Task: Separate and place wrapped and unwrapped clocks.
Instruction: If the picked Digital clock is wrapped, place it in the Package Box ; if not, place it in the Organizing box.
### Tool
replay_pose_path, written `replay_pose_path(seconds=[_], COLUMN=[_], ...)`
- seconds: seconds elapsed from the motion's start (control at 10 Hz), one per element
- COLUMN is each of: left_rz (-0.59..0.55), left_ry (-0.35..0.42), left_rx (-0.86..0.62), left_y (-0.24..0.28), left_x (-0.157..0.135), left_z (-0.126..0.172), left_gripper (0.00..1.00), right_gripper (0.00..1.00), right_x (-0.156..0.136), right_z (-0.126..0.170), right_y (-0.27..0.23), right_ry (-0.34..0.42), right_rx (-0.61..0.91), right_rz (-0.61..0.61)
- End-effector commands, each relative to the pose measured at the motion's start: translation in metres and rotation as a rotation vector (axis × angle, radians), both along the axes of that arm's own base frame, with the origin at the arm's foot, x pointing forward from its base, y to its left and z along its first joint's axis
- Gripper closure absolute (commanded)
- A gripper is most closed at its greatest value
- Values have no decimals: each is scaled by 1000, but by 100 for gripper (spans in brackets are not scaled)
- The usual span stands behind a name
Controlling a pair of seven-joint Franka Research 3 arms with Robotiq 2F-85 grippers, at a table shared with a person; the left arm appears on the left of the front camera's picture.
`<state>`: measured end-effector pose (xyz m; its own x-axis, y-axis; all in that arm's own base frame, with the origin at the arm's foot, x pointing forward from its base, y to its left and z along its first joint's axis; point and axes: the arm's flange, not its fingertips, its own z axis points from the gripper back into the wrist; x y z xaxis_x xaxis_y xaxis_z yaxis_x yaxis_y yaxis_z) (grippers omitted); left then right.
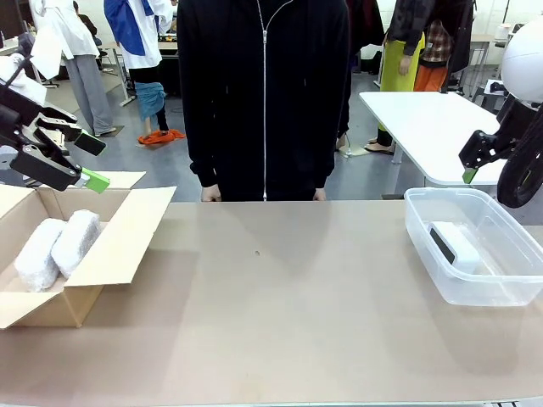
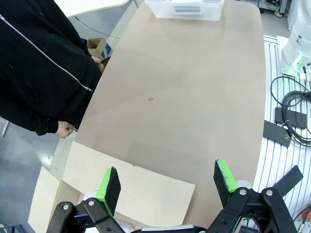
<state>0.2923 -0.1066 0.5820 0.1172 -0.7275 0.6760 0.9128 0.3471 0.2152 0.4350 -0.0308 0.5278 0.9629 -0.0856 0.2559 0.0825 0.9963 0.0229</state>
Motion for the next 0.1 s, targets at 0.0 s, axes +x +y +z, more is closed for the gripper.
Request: replay_pose_path(seconds=[0.0], left_rz=[9], left_ry=[0], left_rx=[-16], left_y=[-3], left_x=[-1], left_z=[-1], left_gripper=[0], right_gripper=[0], right_x=[0], right_z=[1], right_y=[-1], right_ry=[-10], right_rx=[26], right_rz=[20])
